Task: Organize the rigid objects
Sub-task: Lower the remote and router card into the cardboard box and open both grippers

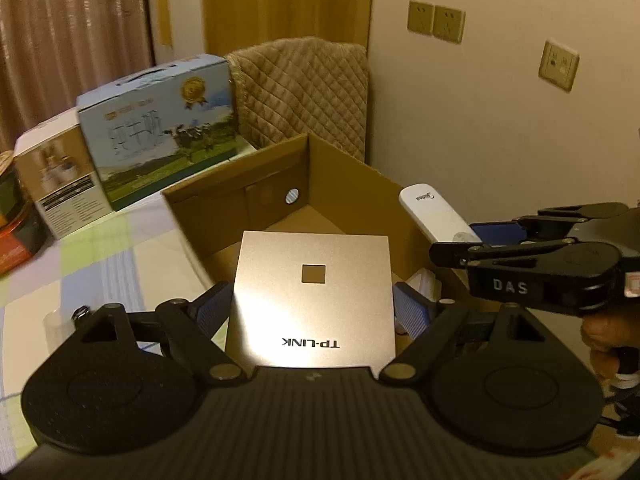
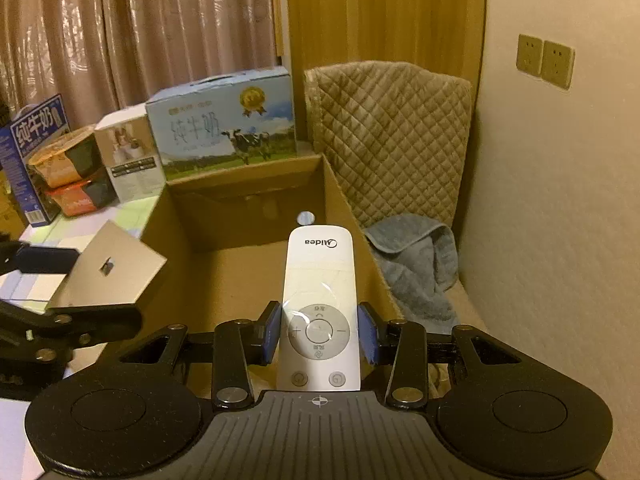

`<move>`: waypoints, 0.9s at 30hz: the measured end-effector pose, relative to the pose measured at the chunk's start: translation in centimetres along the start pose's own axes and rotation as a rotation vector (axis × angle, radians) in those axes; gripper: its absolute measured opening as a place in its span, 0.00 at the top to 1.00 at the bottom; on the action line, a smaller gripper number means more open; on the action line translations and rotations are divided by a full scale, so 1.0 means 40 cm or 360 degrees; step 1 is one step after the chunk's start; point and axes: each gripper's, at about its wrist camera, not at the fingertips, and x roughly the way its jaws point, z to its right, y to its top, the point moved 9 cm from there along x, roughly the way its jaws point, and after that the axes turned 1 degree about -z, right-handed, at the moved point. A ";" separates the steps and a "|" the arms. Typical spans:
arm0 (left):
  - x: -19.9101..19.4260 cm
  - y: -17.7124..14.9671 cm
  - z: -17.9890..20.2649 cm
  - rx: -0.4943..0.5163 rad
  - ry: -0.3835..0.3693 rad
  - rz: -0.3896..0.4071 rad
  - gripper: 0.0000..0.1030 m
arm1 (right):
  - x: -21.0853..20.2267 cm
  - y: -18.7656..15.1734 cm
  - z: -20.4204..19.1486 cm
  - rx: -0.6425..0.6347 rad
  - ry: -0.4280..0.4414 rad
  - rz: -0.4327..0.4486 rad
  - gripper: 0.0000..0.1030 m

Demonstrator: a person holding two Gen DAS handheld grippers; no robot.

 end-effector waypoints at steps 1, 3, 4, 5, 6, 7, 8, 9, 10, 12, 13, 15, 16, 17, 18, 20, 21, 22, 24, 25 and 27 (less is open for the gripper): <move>0.019 0.002 0.003 0.0011 -0.0002 -0.0012 0.19 | 0.007 -0.003 0.009 0.0008 0.0001 -0.0004 0.64; 0.049 0.003 0.003 0.0017 -0.0002 -0.0032 0.19 | 0.021 -0.008 0.021 0.0018 -0.0001 -0.0009 0.64; 0.065 0.004 0.002 0.0023 0.0002 -0.0043 0.19 | 0.025 -0.009 0.027 0.0025 0.0000 -0.0011 0.64; 0.068 -0.001 0.001 0.0028 0.0004 -0.0049 0.19 | 0.030 -0.010 0.032 0.0034 0.0001 -0.0014 0.64; 0.078 -0.001 0.001 0.0035 0.0002 -0.0055 0.19 | 0.034 -0.011 0.035 0.0039 0.0003 -0.0015 0.64; 0.086 0.002 0.000 0.0037 -0.0008 -0.0048 0.19 | 0.038 -0.012 0.039 0.0040 0.0003 -0.0017 0.64; 0.093 0.005 0.000 0.0040 -0.0018 -0.0031 0.18 | 0.043 -0.012 0.040 0.0042 0.0004 -0.0019 0.64; 0.100 0.008 -0.004 0.0051 0.0008 -0.0019 0.18 | 0.047 -0.013 0.042 0.0047 0.0007 -0.0022 0.64; 0.105 0.012 -0.008 0.0066 0.0043 -0.0011 0.17 | 0.051 -0.014 0.043 0.0051 0.0009 -0.0024 0.64; 0.106 0.020 -0.019 0.0063 0.0078 0.0005 0.14 | 0.055 -0.015 0.042 0.0051 0.0010 -0.0029 0.64; 0.103 0.023 -0.026 0.0049 0.0079 0.0006 0.14 | 0.056 -0.015 0.041 0.0052 0.0012 -0.0029 0.64; 0.090 0.025 -0.044 0.0025 0.0090 0.0014 0.14 | 0.058 -0.013 0.038 0.0049 0.0019 -0.0029 0.64; 0.082 0.023 -0.052 0.0021 0.0103 0.0016 0.14 | 0.058 -0.013 0.037 0.0047 0.0023 -0.0029 0.64; 0.074 0.023 -0.060 0.0014 0.0111 0.0020 0.14 | 0.058 -0.013 0.033 0.0043 0.0027 -0.0029 0.64; 0.066 0.021 -0.067 0.0003 0.0115 0.0025 0.14 | 0.059 -0.012 0.029 0.0039 0.0032 -0.0029 0.64; 0.050 0.014 -0.086 -0.0026 0.0122 0.0026 0.14 | 0.061 -0.012 0.018 0.0034 0.0042 -0.0030 0.64; 0.043 0.011 -0.095 -0.0035 0.0129 0.0026 0.14 | 0.063 -0.011 0.012 0.0029 0.0046 -0.0031 0.64; 0.035 0.005 -0.104 -0.0044 0.0136 0.0027 0.14 | 0.064 -0.011 0.005 0.0025 0.0051 -0.0032 0.64; 0.019 -0.007 -0.128 -0.0071 0.0148 0.0028 0.14 | 0.068 -0.008 -0.009 0.0020 0.0063 -0.0035 0.64; 0.011 -0.015 -0.143 -0.0091 0.0160 0.0025 0.14 | 0.069 -0.006 -0.015 0.0014 0.0067 -0.0036 0.64; -0.002 -0.030 -0.169 -0.0124 0.0182 0.0019 0.14 | 0.074 -0.003 -0.027 0.0004 0.0075 -0.0041 0.64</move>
